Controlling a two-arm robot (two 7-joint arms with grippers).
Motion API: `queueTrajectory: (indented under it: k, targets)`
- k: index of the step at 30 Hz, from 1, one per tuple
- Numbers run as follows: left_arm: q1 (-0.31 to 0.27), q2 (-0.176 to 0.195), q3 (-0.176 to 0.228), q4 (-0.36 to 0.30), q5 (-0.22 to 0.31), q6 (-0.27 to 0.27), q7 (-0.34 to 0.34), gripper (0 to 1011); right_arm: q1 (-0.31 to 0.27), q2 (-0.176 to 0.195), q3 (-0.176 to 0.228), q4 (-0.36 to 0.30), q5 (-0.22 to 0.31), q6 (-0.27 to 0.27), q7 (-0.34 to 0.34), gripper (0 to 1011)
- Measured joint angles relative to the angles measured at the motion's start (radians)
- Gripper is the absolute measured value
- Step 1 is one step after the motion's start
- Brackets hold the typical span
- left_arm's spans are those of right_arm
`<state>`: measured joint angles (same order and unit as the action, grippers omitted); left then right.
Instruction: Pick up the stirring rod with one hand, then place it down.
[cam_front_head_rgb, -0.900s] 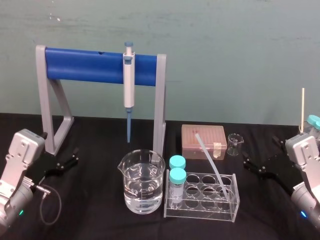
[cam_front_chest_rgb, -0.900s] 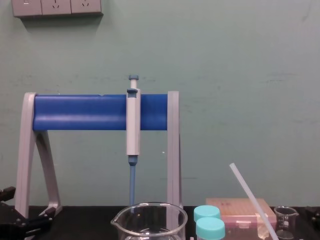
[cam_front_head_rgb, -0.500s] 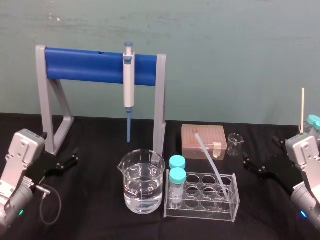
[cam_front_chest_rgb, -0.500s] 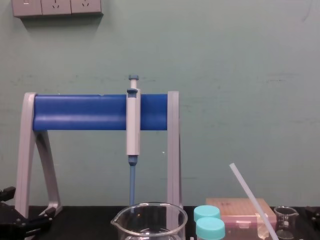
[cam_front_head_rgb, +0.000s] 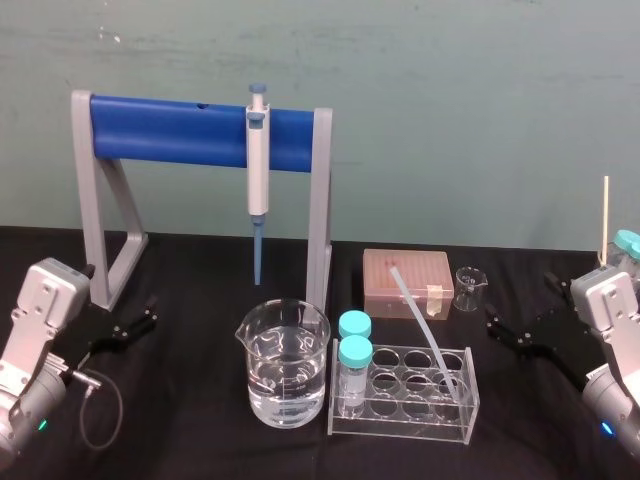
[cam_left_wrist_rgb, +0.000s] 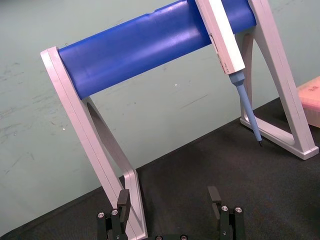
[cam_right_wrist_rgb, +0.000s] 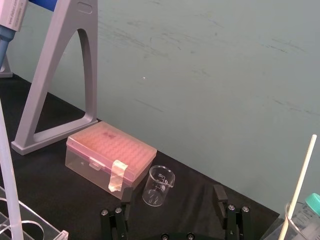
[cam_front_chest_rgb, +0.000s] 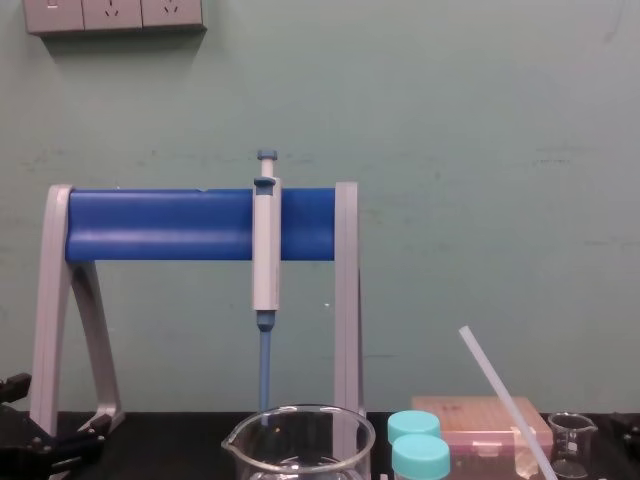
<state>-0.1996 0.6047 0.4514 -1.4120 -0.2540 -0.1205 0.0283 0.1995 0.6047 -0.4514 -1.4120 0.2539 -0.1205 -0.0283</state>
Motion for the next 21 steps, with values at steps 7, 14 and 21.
queueTrajectory:
  k: [7, 14, 21]
  targets:
    - [0.0, 0.0, 0.0, 0.0, 0.0, 0.0, 0.0, 1001, 0.0, 0.0, 0.0, 0.0, 0.0, 0.0, 0.0, 1003]
    - [0.0, 0.0, 0.0, 0.0, 0.0, 0.0, 0.0, 1000, 0.0, 0.0, 0.0, 0.0, 0.0, 0.0, 0.0, 1003]
    - [0.0, 0.0, 0.0, 0.0, 0.0, 0.0, 0.0, 1000, 0.0, 0.0, 0.0, 0.0, 0.0, 0.0, 0.0, 1003]
